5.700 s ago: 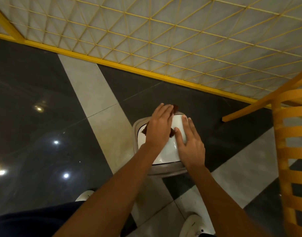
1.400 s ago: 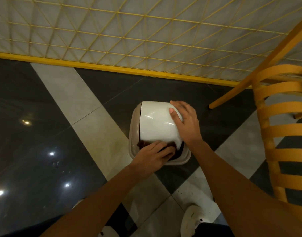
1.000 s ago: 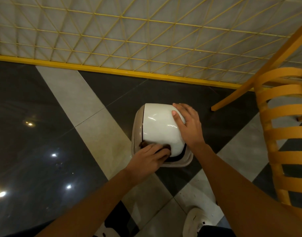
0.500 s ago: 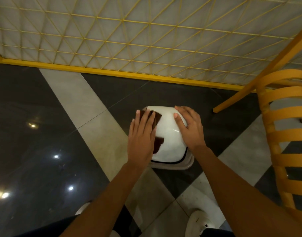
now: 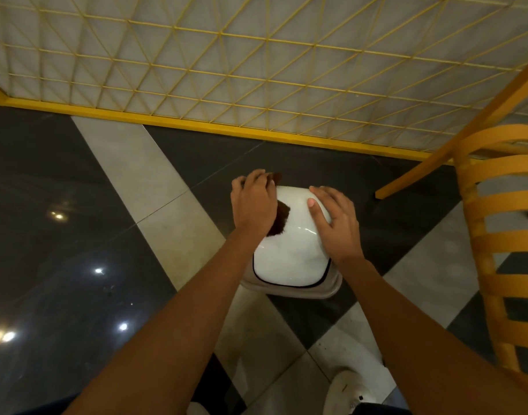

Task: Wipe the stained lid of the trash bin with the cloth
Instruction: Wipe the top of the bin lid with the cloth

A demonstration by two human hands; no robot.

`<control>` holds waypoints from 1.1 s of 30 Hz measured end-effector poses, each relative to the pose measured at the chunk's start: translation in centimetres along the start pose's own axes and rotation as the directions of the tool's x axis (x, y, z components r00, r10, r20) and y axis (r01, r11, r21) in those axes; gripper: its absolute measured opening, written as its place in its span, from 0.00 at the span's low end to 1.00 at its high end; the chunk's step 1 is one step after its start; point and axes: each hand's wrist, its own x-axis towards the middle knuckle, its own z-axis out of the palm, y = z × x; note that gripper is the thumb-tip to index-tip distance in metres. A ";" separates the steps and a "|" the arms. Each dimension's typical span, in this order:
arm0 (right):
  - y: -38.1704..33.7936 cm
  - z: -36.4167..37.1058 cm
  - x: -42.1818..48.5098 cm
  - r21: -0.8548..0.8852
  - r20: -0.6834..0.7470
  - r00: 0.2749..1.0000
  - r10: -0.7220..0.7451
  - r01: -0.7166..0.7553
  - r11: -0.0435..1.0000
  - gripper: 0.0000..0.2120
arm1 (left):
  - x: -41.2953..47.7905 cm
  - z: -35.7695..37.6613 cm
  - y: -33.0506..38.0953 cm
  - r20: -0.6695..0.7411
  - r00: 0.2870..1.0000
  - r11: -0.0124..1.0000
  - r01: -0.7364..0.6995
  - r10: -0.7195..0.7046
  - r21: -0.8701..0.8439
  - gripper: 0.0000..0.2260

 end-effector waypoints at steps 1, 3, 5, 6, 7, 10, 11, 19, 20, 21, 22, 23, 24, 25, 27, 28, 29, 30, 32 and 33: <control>0.0 0.0 0.0 0.003 -0.001 1.000 0.005 -0.005 1.000 0.18 | 0.5 -0.1 -0.1 0.026 0.999 0.996 0.048 -0.046 -0.070 0.16; 0.0 0.0 -0.1 0.007 -0.001 1.000 0.017 -0.017 1.000 0.18 | 0.6 -0.3 -0.4 0.049 0.990 0.968 0.139 -0.131 -0.211 0.16; 0.0 0.1 -0.1 0.011 -0.001 1.000 0.018 -0.018 1.000 0.18 | -0.8 -0.3 -0.7 0.004 0.992 0.955 0.121 -0.124 -0.271 0.16; 0.0 0.1 -0.1 0.008 -0.003 1.000 0.012 -0.012 1.000 0.18 | -1.9 -0.2 -0.9 -0.045 0.997 0.969 0.048 -0.060 -0.241 0.16; 0.0 0.0 -0.1 0.000 -0.004 1.000 0.004 -0.004 1.000 0.18 | -2.9 -0.1 -1.2 -0.087 0.996 0.982 -0.050 0.034 -0.180 0.16; 0.1 0.0 -0.1 -0.020 -0.004 1.000 -0.010 0.010 1.000 0.18 | -3.2 0.1 -1.8 -0.055 0.970 0.972 -0.235 0.235 0.011 0.16; 0.0 0.1 -0.1 -0.021 -0.003 1.000 -0.009 0.009 1.000 0.18 | -2.4 0.1 -1.7 -0.014 0.971 0.970 -0.236 0.237 0.049 0.16; -0.2 -0.1 -0.2 -0.027 -0.007 1.000 0.005 -0.005 1.000 0.19 | -1.1 0.3 2.5 0.160 0.918 0.897 -0.391 0.363 0.207 0.19; -0.2 0.0 -0.2 -0.034 -0.008 1.000 0.009 -0.009 0.999 0.19 | -1.2 0.3 2.4 0.176 0.896 0.872 -0.439 0.408 0.217 0.19; -0.2 0.0 -0.2 -0.039 -0.007 1.000 0.012 -0.013 0.999 0.19 | -1.0 0.3 2.2 0.174 0.887 0.859 -0.458 0.427 0.227 0.18; -0.2 0.0 -0.1 -0.040 -0.006 1.000 0.011 -0.011 0.999 0.19 | -0.5 0.3 1.9 0.167 0.891 0.861 -0.451 0.422 0.233 0.17; -0.2 -0.1 -0.1 -0.035 -0.006 1.000 0.005 -0.005 0.999 0.19 | -0.1 0.2 1.7 0.156 0.910 0.881 -0.412 0.384 0.233 0.15; -0.3 -0.1 -0.1 -0.026 -0.006 1.000 0.001 -0.001 1.000 0.18 | 0.4 -0.1 1.7 0.147 0.939 0.913 -0.339 0.311 0.227 0.14; -0.4 -0.2 -0.1 -0.016 -0.005 1.000 0.000 -0.001 1.000 0.18 | 0.8 -0.3 1.7 0.139 0.965 0.941 -0.251 0.224 0.228 0.14; -0.4 -0.2 -0.2 -0.011 -0.005 1.000 0.002 -0.002 1.000 0.18 | 1.1 -0.3 2.1 0.144 0.983 0.949 -0.153 0.117 0.276 0.13; -0.4 -0.1 -0.2 -0.012 -0.003 1.000 0.010 -0.010 1.000 0.18 | 1.0 -0.1 2.5 0.157 0.980 0.940 -0.162 0.119 0.299 0.14; -0.4 -0.1 -0.2 -0.012 -0.001 1.000 0.020 -0.020 1.000 0.18 | 0.6 0.2 2.9 0.174 0.973 0.930 -0.201 0.153 0.306 0.15; -0.4 -0.1 -0.3 -0.012 -0.002 1.000 0.026 -0.026 1.000 0.19 | 0.2 0.5 3.2 0.192 0.960 0.919 -0.257 0.206 0.300 0.17; -0.4 -0.1 -0.3 -0.020 -0.016 1.000 0.015 -0.016 1.000 0.19 | -0.5 0.7 3.0 0.213 0.918 0.881 -0.385 0.334 0.274 0.19; -0.4 -0.1 -0.3 -0.024 -0.021 1.000 0.009 -0.009 1.000 0.19 | -0.5 0.6 2.6 0.205 0.900 0.869 -0.428 0.385 0.247 0.18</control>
